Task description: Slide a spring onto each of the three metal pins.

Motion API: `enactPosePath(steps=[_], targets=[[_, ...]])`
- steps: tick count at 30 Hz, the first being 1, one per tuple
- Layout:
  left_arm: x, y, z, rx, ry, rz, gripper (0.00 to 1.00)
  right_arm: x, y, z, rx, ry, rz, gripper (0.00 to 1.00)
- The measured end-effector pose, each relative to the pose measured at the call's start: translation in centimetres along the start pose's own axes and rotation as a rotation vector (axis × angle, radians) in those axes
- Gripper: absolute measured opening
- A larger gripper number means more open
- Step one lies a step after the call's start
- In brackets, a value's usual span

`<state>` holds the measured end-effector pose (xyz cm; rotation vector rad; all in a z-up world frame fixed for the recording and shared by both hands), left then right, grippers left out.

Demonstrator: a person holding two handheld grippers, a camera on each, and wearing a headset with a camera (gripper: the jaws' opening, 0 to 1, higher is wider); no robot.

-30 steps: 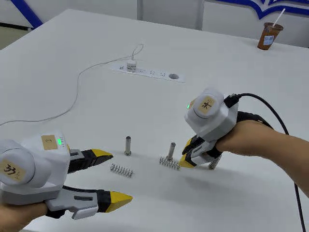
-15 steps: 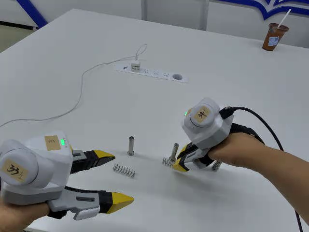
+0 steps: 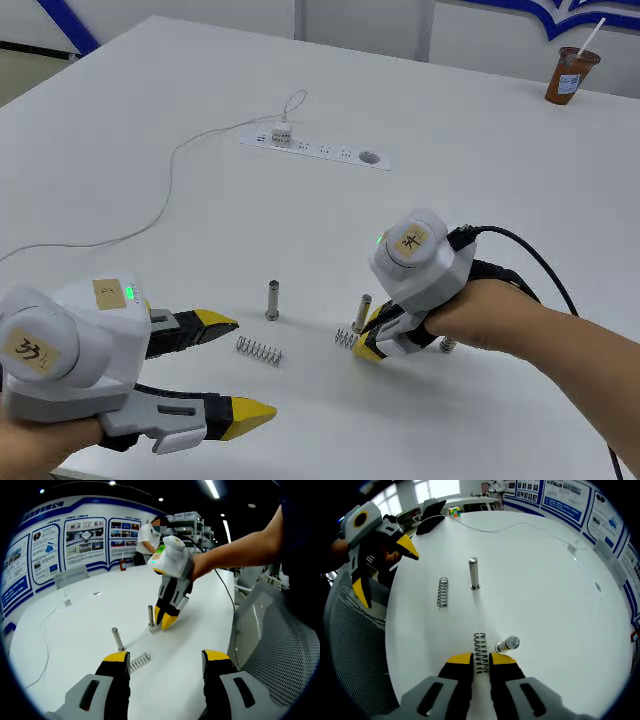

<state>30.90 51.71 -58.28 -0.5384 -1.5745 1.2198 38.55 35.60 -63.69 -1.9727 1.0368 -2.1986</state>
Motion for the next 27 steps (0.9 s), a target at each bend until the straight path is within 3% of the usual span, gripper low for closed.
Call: enactPosePath(steps=[17,27], targets=[[-0.5,-0.1,0.4,-0.007,0.019,0.0,0.58,-0.3,0.3,-1.0,0.057,-0.015,-0.036,0.12],[-1.5,-0.9,0.6,-0.039,0.049,-0.005,0.56,1.2,-0.4,-2.5,0.133,-0.027,-0.054,0.11]])
Point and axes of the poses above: the centre of the closed fingertips' face, and the gripper's own axes: x roughly backward along the fingers, z roughly to its right, y roughly out of its underside, the point moved 5 cm from there along x, roughly backward along the fingers
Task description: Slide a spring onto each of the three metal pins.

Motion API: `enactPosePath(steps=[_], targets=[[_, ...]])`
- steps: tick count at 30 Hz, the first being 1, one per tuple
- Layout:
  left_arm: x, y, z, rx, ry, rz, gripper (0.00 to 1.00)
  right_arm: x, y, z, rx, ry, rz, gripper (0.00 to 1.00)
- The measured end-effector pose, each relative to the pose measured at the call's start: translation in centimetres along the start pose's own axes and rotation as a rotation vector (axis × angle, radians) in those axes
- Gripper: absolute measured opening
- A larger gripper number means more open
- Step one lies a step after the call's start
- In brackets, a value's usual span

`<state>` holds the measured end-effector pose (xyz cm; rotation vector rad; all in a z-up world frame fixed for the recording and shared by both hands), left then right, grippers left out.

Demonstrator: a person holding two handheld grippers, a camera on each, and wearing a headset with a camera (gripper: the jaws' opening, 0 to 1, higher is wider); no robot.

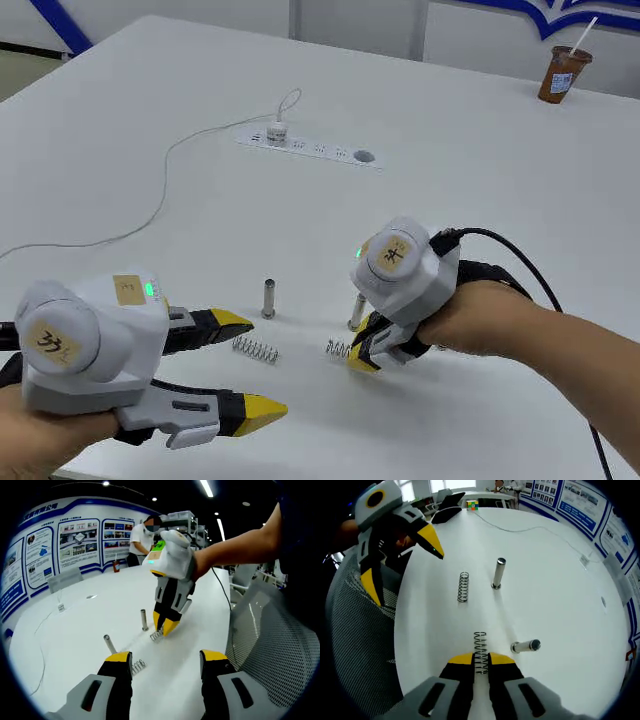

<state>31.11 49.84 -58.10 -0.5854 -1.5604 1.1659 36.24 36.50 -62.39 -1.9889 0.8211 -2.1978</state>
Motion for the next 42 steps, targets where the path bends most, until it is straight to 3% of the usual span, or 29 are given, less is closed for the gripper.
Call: enactPosePath(steps=[7,16,26,42], targets=[[-0.9,-0.9,0.0,-0.032,0.024,0.0,0.53,2.5,-0.8,-1.0,0.068,-0.003,0.001,0.11],[-2.0,-1.9,0.2,-0.067,0.05,0.005,0.49,4.0,-1.6,-2.3,0.122,-0.02,0.001,0.11],[-3.1,-2.1,0.8,-0.101,0.091,-0.007,0.41,4.7,-2.7,-3.6,0.165,-0.049,0.015,0.11],[-3.6,-2.3,1.2,-0.141,0.126,-0.006,0.26,5.0,-3.6,-4.6,0.232,-0.075,0.036,0.11]])
Point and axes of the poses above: the centre of the closed fingertips' face, and the gripper's own axes: x roughly backward along the fingers, z roughly to its right, y roughly out of its underside, the point moved 5 cm from there along x, roughly backward along the fingers
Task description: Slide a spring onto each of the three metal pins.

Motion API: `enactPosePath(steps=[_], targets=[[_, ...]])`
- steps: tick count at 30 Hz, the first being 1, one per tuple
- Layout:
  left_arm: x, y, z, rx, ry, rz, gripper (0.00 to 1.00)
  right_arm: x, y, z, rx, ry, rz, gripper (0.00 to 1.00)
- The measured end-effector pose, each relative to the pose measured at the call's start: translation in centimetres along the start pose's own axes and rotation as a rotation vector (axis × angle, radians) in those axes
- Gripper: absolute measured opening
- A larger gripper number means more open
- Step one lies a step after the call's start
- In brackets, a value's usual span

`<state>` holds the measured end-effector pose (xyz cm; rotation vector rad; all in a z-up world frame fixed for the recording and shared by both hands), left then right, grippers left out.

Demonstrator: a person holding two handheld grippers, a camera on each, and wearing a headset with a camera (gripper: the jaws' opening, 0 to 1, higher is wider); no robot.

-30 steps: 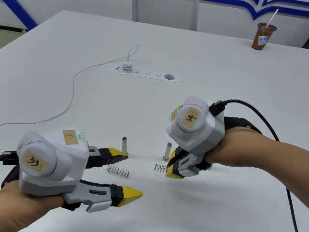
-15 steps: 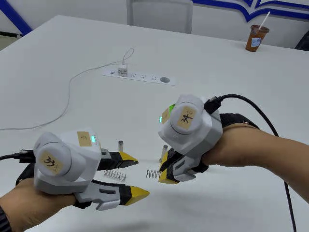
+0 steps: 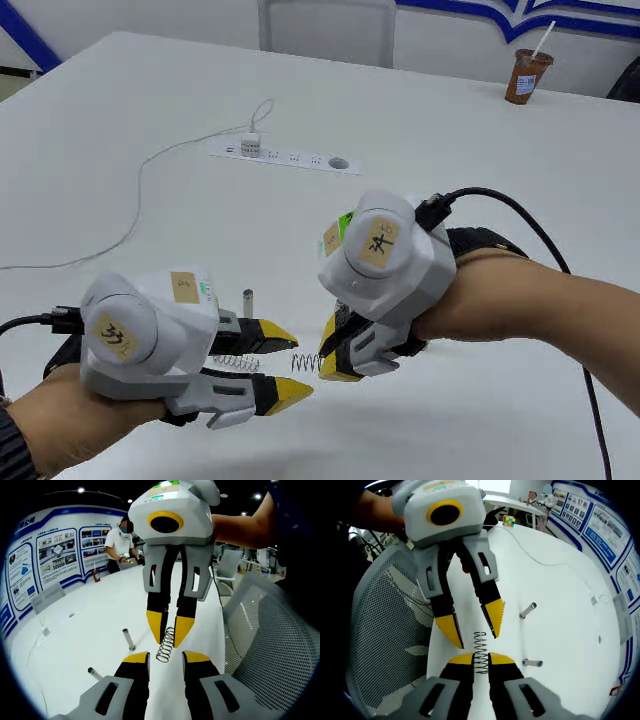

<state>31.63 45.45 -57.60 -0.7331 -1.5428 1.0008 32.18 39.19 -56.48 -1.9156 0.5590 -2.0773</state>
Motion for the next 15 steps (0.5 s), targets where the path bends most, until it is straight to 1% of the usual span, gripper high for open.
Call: enactPosePath(steps=[10,15], targets=[[-0.07,-0.01,0.51,-0.023,0.02,0.001,0.17,0.05,-0.11,-0.51,0.029,-0.013,0.005,0.11],[-0.05,-0.04,0.52,-0.023,0.022,0.002,0.14,0.1,-0.11,-0.78,0.045,-0.021,0.005,0.11]])
Point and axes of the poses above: the centre of the closed fingertips' face, and the gripper's own axes: x roughly backward along the fingers, z roughly to its right, y roughly out of its underside, the point moved 5 cm from there along x, roughly backward along the fingers
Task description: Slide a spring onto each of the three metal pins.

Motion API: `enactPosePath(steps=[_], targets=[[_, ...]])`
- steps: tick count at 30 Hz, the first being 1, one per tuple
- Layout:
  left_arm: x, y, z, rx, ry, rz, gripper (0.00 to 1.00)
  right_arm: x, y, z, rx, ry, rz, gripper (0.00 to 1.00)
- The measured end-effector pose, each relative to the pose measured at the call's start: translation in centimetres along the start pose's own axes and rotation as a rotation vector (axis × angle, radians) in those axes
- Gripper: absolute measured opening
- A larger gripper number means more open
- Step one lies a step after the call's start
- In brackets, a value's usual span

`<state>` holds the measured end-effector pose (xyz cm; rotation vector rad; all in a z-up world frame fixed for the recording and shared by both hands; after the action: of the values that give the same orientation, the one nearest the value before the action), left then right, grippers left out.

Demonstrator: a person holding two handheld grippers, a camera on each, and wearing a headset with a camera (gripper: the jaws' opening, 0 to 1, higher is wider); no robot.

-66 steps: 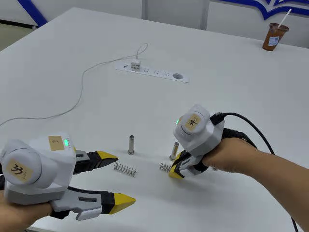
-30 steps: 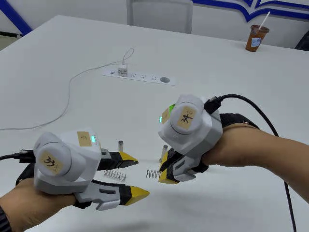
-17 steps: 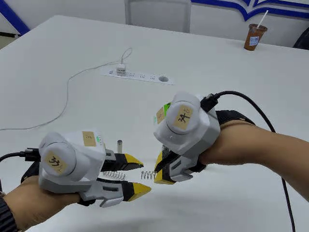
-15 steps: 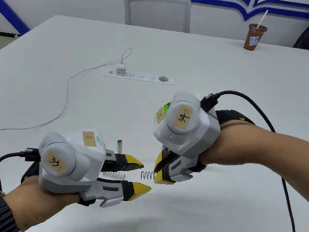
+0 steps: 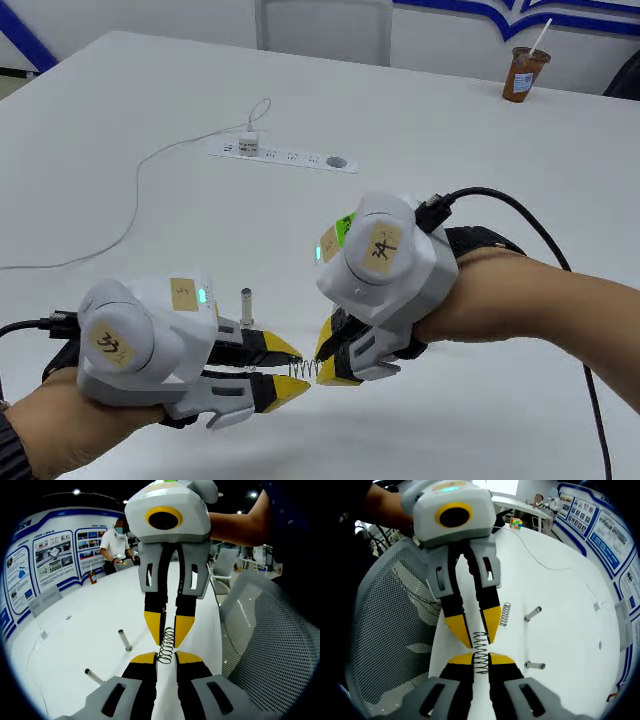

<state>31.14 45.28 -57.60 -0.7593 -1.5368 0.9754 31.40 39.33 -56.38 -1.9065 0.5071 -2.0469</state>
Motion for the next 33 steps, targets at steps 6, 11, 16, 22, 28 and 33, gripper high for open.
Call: enactPosePath(steps=[6,11,16,22,28,33], targets=[[0.0,0.0,0.1,-0.001,0.007,0.004,0.12,0.0,0.1,-0.2,0.014,-0.007,0.003,0.11],[-0.1,-0.1,0.2,-0.01,0.017,0.006,0.11,0.0,0.2,-0.2,0.016,-0.013,0.009,0.12],[-0.2,-0.2,0.4,-0.005,0.035,0.008,0.1,-0.3,0.5,-0.3,0.008,-0.021,0.006,0.12],[-0.2,-0.3,0.8,-0.007,0.048,-0.001,0.1,-0.5,0.9,-0.4,-0.002,-0.034,0.006,0.12],[0.0,-0.8,0.9,-0.005,0.055,0.013,0.1,-0.7,1.4,-0.5,-0.009,-0.04,-0.002,0.14],[0.3,-1.2,0.9,0.007,0.058,0.031,0.1,-0.8,1.7,-0.4,-0.016,-0.042,-0.004,0.15]])
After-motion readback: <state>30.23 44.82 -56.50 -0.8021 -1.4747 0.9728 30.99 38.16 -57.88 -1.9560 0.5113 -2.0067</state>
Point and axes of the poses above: the centre of the closed fingertips' face, and the gripper's own axes: x roughly backward along the fingers, z roughly to its right, y roughly out of its underside, the point moved 5 cm from there along x, roughly backward along the fingers
